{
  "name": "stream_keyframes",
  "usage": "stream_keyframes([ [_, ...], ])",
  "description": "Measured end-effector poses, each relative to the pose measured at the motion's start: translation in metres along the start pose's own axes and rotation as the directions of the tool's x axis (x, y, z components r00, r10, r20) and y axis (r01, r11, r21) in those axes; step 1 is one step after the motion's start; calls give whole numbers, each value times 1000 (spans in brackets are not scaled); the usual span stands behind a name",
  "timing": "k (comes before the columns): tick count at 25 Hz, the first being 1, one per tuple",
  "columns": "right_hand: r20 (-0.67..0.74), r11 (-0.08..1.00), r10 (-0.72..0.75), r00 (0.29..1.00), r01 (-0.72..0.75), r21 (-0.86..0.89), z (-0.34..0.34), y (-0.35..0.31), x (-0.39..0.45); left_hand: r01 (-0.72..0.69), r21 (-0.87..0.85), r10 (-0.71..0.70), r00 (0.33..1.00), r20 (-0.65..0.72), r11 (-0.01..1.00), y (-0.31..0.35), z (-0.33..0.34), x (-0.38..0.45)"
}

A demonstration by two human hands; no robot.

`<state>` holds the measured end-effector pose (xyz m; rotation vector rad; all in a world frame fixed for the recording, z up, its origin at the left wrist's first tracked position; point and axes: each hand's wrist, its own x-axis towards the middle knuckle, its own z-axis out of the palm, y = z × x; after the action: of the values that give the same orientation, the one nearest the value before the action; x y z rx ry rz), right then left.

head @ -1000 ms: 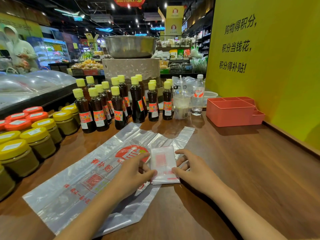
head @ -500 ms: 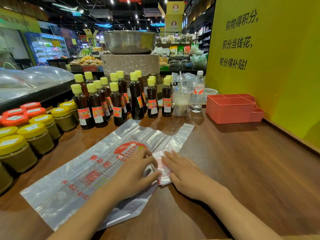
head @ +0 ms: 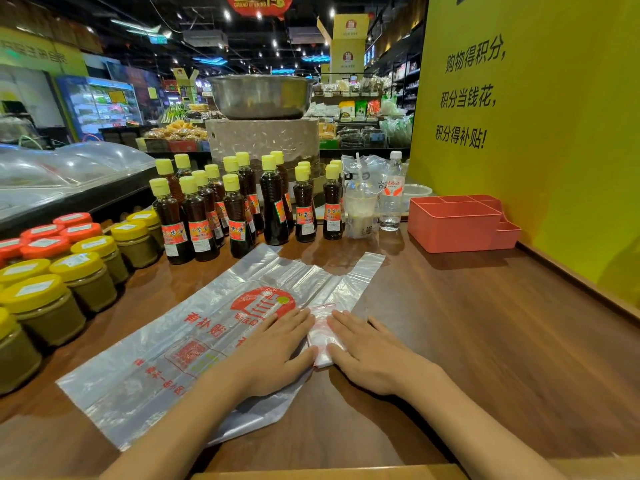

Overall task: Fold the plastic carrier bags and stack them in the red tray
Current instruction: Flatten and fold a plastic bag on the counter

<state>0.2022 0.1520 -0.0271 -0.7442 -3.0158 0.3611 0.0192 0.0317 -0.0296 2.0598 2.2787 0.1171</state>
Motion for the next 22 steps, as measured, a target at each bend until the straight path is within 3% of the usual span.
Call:
stream_keyframes([
  [3,-37,1000,-3,999,4,30,1,-1,-1,0,-62,-5,997,-79,998,-1,0,-1],
  [7,-246,998,-44,968,55,38,3,14,-3,-76,-105,53,977,-207,992,-10,-1,-6],
  [12,-485,999,40,873,-31,25,-13,21,-11,-87,-101,73,988,-133,991,-9,-1,-11],
  [16,-376,998,-43,925,26,-49,-9,-8,-22,-80,-106,69,993,-99,991,-2,-3,-8],
  [19,-251,994,-6,968,-22,-112,-8,-16,-25,-84,-197,61,991,-120,977,-4,-6,-8],
  [22,-171,985,63,983,-88,-146,-6,-19,-25,-91,-162,77,993,-91,983,-2,-9,-11],
])
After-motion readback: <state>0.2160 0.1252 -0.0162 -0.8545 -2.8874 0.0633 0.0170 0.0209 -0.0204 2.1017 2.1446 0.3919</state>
